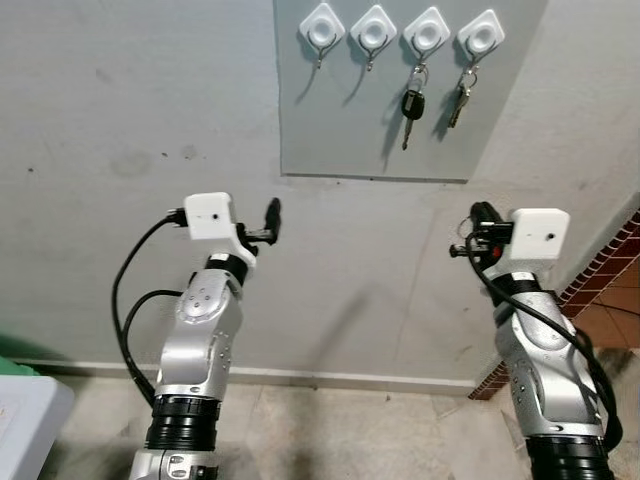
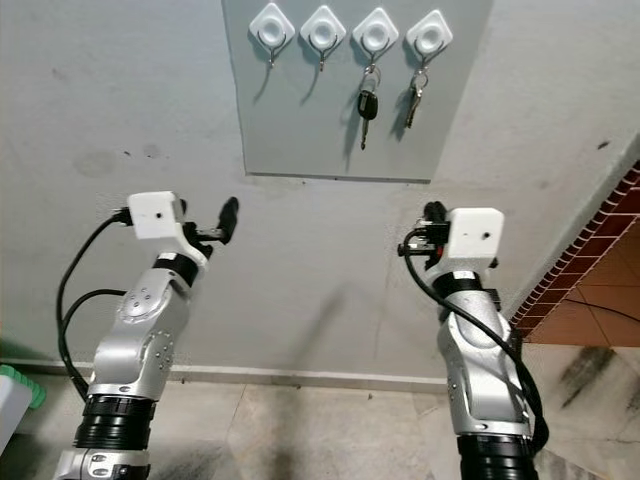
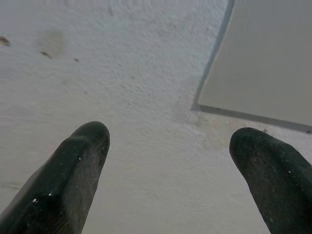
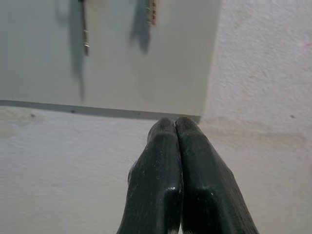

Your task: Hang keys on a hook

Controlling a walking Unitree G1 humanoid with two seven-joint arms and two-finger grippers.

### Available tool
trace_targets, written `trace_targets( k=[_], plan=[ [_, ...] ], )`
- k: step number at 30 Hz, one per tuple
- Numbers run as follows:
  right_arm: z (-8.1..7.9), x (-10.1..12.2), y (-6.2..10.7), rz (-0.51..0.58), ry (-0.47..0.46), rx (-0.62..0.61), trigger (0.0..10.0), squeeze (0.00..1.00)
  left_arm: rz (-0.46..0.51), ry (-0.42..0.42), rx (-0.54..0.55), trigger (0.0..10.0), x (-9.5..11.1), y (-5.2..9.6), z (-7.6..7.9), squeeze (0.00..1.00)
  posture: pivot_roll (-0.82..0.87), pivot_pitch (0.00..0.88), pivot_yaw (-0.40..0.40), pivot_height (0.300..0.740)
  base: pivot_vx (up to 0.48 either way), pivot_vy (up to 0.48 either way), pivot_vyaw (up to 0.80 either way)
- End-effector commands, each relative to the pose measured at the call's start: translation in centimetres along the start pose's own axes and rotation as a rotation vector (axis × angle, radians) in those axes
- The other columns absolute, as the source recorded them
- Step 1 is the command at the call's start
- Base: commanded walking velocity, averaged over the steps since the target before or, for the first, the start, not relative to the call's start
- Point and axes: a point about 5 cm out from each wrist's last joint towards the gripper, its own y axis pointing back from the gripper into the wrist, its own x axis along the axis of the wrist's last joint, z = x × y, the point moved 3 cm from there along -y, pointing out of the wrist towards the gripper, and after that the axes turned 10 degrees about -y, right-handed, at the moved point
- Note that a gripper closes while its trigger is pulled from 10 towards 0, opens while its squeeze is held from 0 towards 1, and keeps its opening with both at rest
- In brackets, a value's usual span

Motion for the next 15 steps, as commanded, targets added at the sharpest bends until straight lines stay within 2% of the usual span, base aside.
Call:
trace_targets(
  k=[1, 5, 8, 11, 15],
  plan=[
    [-0.6, 0.4, -0.2, 0.007, -0.01, 0.023, 10.0, 0.0, 0.002, -0.008, -0.004, 10.0, 0.4, -0.1, 0.2, 0.0, -0.04, 0.023, -0.001, 0.74, 0.0, 0.0, 0.0],
    [-1.7, 0.5, -0.6, -0.004, -0.01, 0.103, 10.0, 0.0, 0.036, -0.027, -0.05, 10.0, 1.4, -0.3, 0.7, 0.0, -0.04, 0.022, -0.001, 0.74, 0.0, 0.0, 0.0],
    [-3.3, 1.0, -1.6, -0.002, -0.01, 0.215, 10.0, 0.0, 0.083, -0.074, -0.15, 10.0, 2.8, -0.6, 2.1, 0.0, -0.03, 0.027, -0.006, 0.74, 0.0, 0.0, 0.0],
    [-3.8, 1.5, -2.4, 0.01, -0.015, 0.245, 10.0, 0.0, 0.1, -0.092, -0.193, 10.0, 3.3, -0.8, 2.7, 0.0, -0.02, 0.031, -0.015, 0.74, 0.0, 0.0, 0.0],
    [-5.4, 2.9, -3.8, 0.046, -0.036, 0.337, 10.0, 0.0, 0.151, -0.123, -0.279, 10.0, 5.1, -1.5, 4.2, 0.0, -0.01, 0.043, -0.03, 0.74, 0.0, 0.0, 0.0]
  ],
)
